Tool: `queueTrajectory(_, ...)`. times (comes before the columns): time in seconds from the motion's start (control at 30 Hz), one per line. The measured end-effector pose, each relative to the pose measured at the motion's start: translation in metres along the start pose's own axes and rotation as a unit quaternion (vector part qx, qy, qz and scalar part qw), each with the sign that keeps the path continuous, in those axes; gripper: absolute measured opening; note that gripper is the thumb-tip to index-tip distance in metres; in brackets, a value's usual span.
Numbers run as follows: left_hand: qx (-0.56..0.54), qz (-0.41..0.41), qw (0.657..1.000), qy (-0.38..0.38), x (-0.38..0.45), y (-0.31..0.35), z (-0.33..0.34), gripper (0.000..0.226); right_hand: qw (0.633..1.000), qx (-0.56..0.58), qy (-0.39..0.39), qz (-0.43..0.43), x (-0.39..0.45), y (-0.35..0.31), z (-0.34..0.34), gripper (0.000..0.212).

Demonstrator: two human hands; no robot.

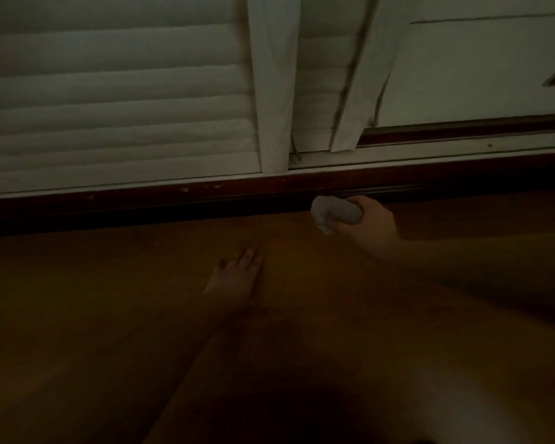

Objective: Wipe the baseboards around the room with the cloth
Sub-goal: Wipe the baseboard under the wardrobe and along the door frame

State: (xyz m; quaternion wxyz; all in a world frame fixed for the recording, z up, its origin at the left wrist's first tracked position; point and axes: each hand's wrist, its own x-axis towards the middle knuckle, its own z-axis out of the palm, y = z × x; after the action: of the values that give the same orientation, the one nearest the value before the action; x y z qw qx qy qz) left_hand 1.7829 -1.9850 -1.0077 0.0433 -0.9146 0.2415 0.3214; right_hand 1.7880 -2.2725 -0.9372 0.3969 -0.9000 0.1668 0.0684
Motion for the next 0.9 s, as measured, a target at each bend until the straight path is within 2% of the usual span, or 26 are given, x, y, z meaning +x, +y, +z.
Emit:
queueTrajectory(0.2, -0.044, -0.044, 0.998, -0.008, 0.011, 0.032, 0.022, 0.12, 1.0, 0.008, 0.001, -0.027, 0.024, 0.021, 0.038, 0.066)
queueTrajectory(0.33, -0.049, -0.047, 0.998, -0.01, 0.014, 0.03, 0.024, 0.126, 0.999, 0.018, 0.005, -0.05, 0.028, 0.045, 0.065, 0.061)
queueTrajectory(0.53, -0.034, -0.061, 0.997, -0.025, 0.011, 0.034, 0.019, 0.132, 0.997, 0.059, 0.01, -0.041, 0.032, 0.076, 0.086, 0.062)
queueTrajectory(0.77, -0.045, -0.08, 0.994, -0.066, 0.013, 0.039, 0.002, 0.118, 0.997, 0.037, 0.005, -0.065, 0.038, 0.082, 0.096, 0.059)
queueTrajectory(0.9, -0.027, -0.1, 0.994, -0.024, 0.021, 0.053, -0.001, 0.114, 0.996, 0.033, 0.013, -0.076, 0.039, 0.084, 0.097, 0.058)
